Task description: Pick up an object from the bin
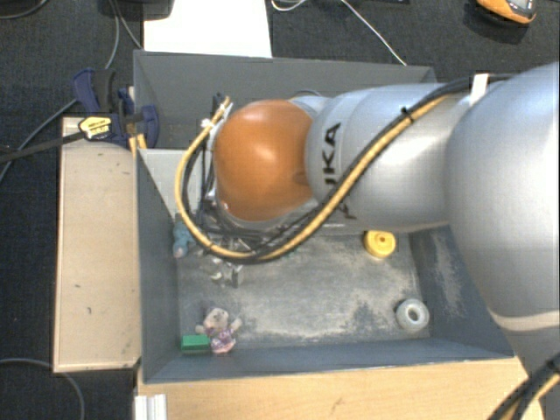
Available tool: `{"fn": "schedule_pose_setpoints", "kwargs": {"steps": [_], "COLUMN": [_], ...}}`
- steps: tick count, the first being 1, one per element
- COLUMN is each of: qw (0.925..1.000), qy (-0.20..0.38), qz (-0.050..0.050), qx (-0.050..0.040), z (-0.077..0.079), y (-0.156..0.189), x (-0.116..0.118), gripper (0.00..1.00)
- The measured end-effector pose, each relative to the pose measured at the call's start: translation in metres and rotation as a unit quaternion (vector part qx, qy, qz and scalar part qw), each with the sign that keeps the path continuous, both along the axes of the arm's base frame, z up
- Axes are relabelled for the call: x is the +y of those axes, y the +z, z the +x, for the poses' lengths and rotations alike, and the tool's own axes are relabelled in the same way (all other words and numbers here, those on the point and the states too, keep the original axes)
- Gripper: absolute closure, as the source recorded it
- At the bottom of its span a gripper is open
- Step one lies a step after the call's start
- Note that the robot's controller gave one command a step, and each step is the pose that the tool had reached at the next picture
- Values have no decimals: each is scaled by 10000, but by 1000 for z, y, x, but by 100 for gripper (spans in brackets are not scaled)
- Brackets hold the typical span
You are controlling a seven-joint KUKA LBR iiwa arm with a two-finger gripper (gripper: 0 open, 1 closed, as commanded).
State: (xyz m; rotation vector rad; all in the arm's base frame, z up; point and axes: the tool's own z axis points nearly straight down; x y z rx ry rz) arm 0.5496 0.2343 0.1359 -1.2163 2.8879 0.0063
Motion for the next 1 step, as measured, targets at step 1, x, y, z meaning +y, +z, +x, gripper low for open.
{"fn": "schedule_pose_setpoints", "kwargs": {"steps": [1], "qw": [10000], "qy": [-6], "qz": [0], "qx": [1], "z": [0], "y": [8], "x": [0], "gripper": [100]}}
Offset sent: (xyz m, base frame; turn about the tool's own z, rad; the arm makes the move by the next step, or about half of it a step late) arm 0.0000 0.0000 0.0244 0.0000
